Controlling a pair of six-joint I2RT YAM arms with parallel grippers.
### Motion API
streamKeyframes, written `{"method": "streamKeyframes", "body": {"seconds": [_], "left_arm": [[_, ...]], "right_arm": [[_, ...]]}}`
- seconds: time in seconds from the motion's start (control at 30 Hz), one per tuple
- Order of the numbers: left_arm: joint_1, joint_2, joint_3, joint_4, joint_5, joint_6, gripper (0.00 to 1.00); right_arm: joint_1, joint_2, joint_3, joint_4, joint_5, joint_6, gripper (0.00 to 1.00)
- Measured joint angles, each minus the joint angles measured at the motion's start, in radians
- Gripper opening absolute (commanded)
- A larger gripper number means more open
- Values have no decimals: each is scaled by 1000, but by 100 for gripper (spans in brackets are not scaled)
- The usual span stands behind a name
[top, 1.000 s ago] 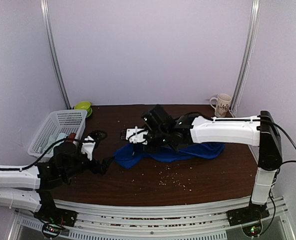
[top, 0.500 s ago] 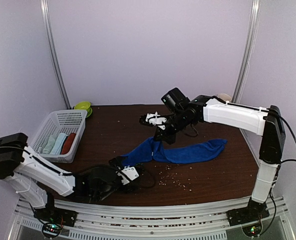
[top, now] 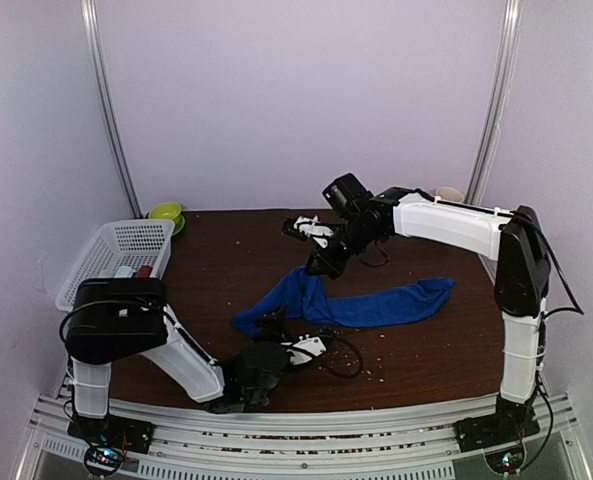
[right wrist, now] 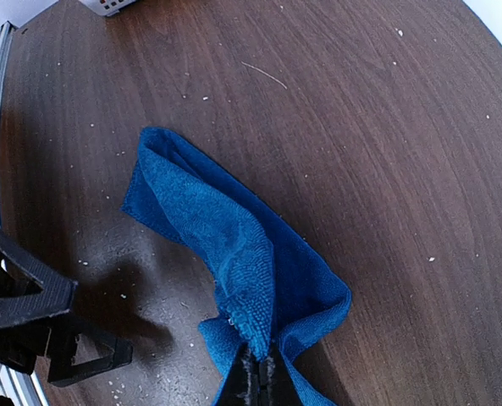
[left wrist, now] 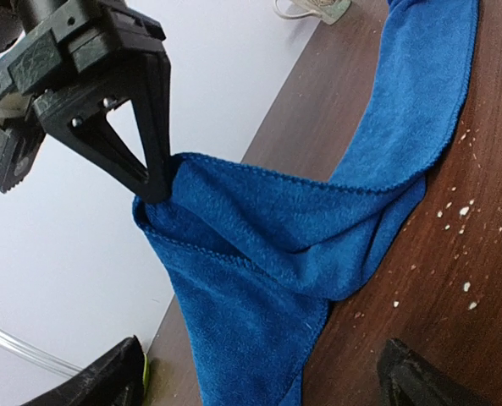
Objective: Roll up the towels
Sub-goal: Adjust the towel at the center of the board.
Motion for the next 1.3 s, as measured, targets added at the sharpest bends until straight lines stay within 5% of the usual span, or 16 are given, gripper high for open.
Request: {"method": "streamKeyframes", "body": {"seconds": [0.3, 0.87, 1.3], "left_arm": [[20, 97, 74, 30, -15, 93, 92], [163, 71, 204, -345, 116, 47, 82], [190, 81, 288, -523, 209, 119, 65]], "right_arm": [[-42, 48, 37, -13, -23, 54, 0], [-116, 114, 64, -29, -46, 84, 0], [-148, 172, 94, -50, -74, 98, 0]]}}
